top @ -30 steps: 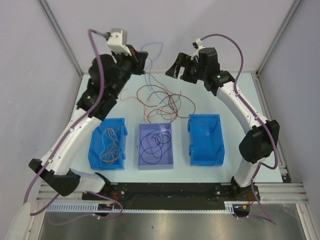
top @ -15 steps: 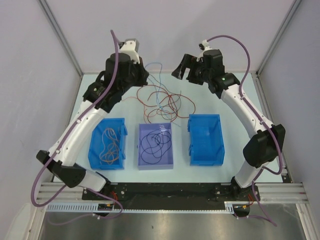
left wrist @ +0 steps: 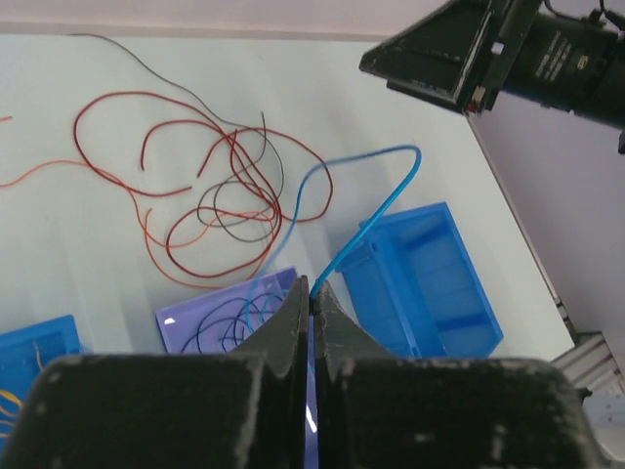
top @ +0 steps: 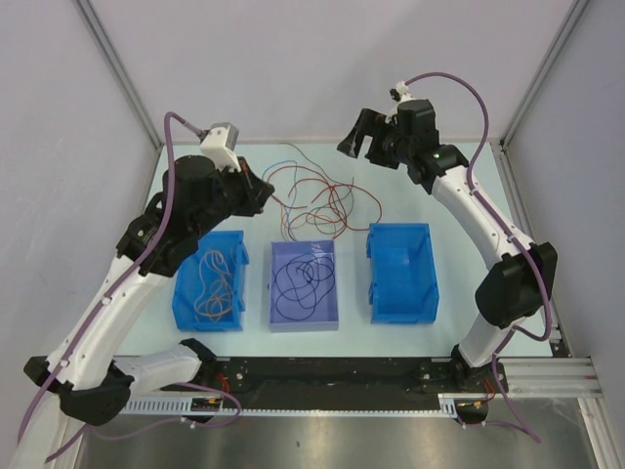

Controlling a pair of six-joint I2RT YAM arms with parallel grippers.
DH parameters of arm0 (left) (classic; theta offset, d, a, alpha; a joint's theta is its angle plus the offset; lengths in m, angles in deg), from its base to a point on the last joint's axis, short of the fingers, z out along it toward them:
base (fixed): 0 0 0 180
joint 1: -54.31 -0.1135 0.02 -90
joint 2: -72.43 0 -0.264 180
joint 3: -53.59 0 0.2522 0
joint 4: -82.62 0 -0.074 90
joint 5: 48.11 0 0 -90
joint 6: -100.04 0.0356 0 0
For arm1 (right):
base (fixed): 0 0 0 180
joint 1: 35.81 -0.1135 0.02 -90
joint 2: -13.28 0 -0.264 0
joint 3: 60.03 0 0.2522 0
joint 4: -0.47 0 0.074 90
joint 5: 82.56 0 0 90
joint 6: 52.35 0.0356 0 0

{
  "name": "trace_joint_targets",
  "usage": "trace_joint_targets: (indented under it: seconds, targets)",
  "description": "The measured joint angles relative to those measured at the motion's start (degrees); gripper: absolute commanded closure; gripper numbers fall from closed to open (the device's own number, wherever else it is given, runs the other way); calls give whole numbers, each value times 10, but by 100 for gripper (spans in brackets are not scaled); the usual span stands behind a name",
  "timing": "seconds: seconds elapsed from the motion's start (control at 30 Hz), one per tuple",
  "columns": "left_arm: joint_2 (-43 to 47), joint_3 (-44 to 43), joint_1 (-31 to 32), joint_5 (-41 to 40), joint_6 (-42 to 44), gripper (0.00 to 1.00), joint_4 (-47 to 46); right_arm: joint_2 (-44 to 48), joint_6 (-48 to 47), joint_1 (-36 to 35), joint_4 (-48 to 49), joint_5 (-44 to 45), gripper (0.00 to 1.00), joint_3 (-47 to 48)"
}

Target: Untangle the cables

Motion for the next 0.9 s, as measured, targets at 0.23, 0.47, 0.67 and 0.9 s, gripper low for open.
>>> trace_joint_targets:
  seconds: [0.23, 0.47, 0.67, 0.9]
  targets:
    - [11, 4, 7, 6, -2, 100, 41, 0, 4, 0, 6, -6, 0, 0]
    - [32, 62, 8, 10, -2, 100, 44, 0, 7, 0, 8, -10, 0, 0]
    - [20, 115, 10, 23, 2, 100, 40, 0, 7, 0, 7, -10, 0, 0]
    - [20, 150, 13, 57, 2, 100, 28, 0, 7, 0, 6, -10, 0, 0]
